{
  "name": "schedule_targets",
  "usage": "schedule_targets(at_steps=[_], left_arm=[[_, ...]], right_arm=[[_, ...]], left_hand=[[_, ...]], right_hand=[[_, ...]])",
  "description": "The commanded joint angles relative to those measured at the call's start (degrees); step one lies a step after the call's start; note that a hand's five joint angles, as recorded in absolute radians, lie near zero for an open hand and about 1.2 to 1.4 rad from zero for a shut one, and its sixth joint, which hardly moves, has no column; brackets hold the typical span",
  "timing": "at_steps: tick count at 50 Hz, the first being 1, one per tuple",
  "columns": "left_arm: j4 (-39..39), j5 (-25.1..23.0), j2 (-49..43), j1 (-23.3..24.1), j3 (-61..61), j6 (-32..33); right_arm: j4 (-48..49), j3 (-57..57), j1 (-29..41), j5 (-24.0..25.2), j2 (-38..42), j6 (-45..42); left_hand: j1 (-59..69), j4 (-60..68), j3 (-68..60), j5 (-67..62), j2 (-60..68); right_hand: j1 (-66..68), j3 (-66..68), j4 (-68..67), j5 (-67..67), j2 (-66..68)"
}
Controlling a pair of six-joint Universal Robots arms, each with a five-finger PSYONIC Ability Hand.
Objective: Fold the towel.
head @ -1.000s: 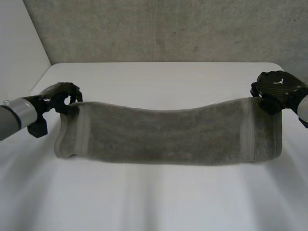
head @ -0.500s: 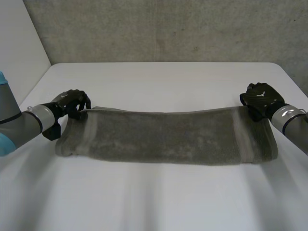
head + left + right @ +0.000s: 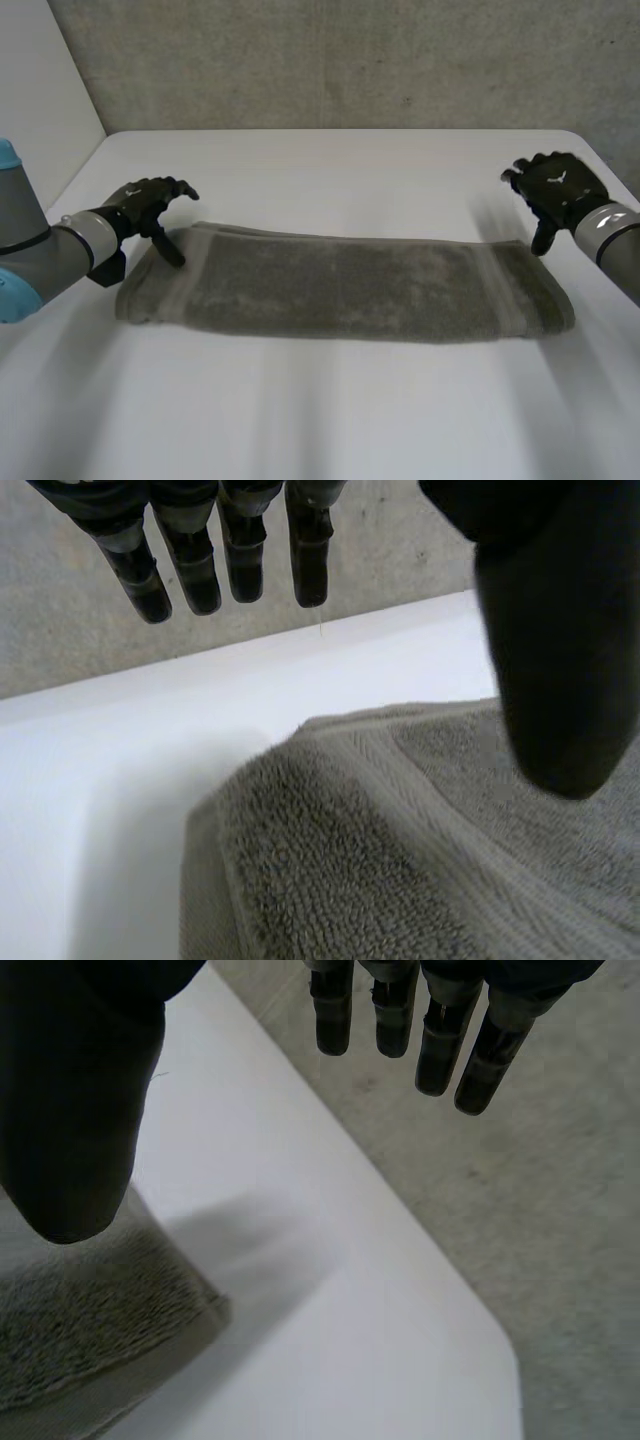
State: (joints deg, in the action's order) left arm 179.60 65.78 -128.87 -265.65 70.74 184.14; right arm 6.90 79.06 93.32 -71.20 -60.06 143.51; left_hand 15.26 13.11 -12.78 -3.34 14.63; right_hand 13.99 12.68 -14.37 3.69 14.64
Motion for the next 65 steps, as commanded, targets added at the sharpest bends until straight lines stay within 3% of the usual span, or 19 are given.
schedule_targets(at_steps=[1, 8, 10, 15, 21, 23, 25, 26, 27, 29, 31, 46, 58, 65], left_arm=[[0.14, -0.04, 7.12, -0.13, 5.18, -0.36], [2.87, -0.39, 15.22, 0.13, 13.19, -0.72], [3.92, -0.39, 17.07, 0.49, 15.3, -0.98], [11.55, 0.05, 23.3, 3.38, 24.25, -1.68], [16.58, 0.93, 25.95, 5.14, 28.14, -2.12], [16.93, 1.9, 26.03, 5.58, 28.58, -2.56], [17.02, 3.38, 25.6, 6.63, 28.75, -3.09], [17.02, 3.39, 25.59, 6.64, 28.75, -3.09], [17.02, 3.74, 25.33, 6.99, 28.93, -3.26], [17.1, 3.74, 25.15, 7.17, 29.19, -3.35], [17.1, 3.65, 24.63, 6.9, 29.45, -3.26], [17.37, 3.65, 22.87, 6.2, 29.28, -3.18], [17.37, 3.74, 21.82, 6.2, 29.19, -3.18], [17.37, 3.65, 21.73, 6.2, 29.19, -3.18]], right_arm=[[-0.31, 6.71, -0.5, 0.09, -10.76, 2.03], [-2.77, 14.81, -1.12, 1.41, -18.6, 4.76], [-6.53, 18.05, -1.64, 3.86, -19.83, 4.59], [-9.45, 21.57, -3.31, 7.03, -19.22, 4.15], [-4.72, 23.77, -5.07, 7.74, -14.66, 3.36], [-3.3, 24.04, -5.16, 7.48, -13.33, 3.01], [-1.8, 24.22, -5.16, 7.13, -12.1, 2.66], [-0.24, 24.3, -5.16, 7.04, -10.71, 2.13], [0.91, 24.56, -5.25, 6.86, -9.91, 1.61], [1.62, 24.83, -5.68, 6.69, -9.38, 1.08], [2.41, 25.27, -6.22, 6.42, -8.93, 0.19], [1.8, 25.89, -9.02, 3.53, -7.0, -7.8], [-4.17, 25.97, -9.64, 4.05, -8.58, -10.09], [-2.6, 26.06, -9.64, 4.67, -7.62, -10.18]], left_hand=[[-4.37, -3.11, 2.78, 2.45, -3.74], [-4.37, -3.11, 2.78, 2.45, -3.74], [-4.37, -3.11, 2.78, 2.45, -3.74], [-4.37, -3.11, 2.78, 2.45, -3.74], [-1.35, -3.11, 2.78, -0.58, -0.71], [5.04, -3.11, 2.78, -6.97, 5.68], [34.47, -3.11, 2.78, -36.4, 35.11], [34.65, -3.11, 2.78, -36.57, 35.28], [46.47, -3.11, 2.78, -48.4, 47.11], [49.96, -3.11, 2.78, -51.88, 50.59], [63.35, -3.11, 2.78, -65.27, 63.98], [64.74, -3.11, 2.78, -66.66, 65.37], [64.74, -3.11, 2.78, -66.66, 65.37], [62.6, -3.11, 2.78, -64.52, 63.23]], right_hand=[[-3.99, -2.68, 4.37, -3.69, -4.64], [-3.99, -2.68, 4.37, -3.69, -4.64], [-3.99, -2.68, 4.37, -3.69, -4.64], [-3.99, -2.68, 4.37, -3.69, -4.64], [6.34, -2.68, 4.37, 6.64, 5.69], [7.02, -2.68, 4.37, 7.33, 6.37], [8.2, -2.68, 4.37, 8.51, 7.55], [9.53, -2.68, 4.37, 9.84, 8.88], [12.71, -2.68, 4.37, 13.01, 12.06], [14.57, -2.68, 4.37, 14.88, 13.92], [15.1, -2.68, 4.37, 15.4, 14.45], [16.11, -2.68, 4.37, 16.41, 15.46], [15.1, -2.68, 4.37, 15.4, 14.45], [20.62, -2.68, 4.37, 20.93, 19.97]])
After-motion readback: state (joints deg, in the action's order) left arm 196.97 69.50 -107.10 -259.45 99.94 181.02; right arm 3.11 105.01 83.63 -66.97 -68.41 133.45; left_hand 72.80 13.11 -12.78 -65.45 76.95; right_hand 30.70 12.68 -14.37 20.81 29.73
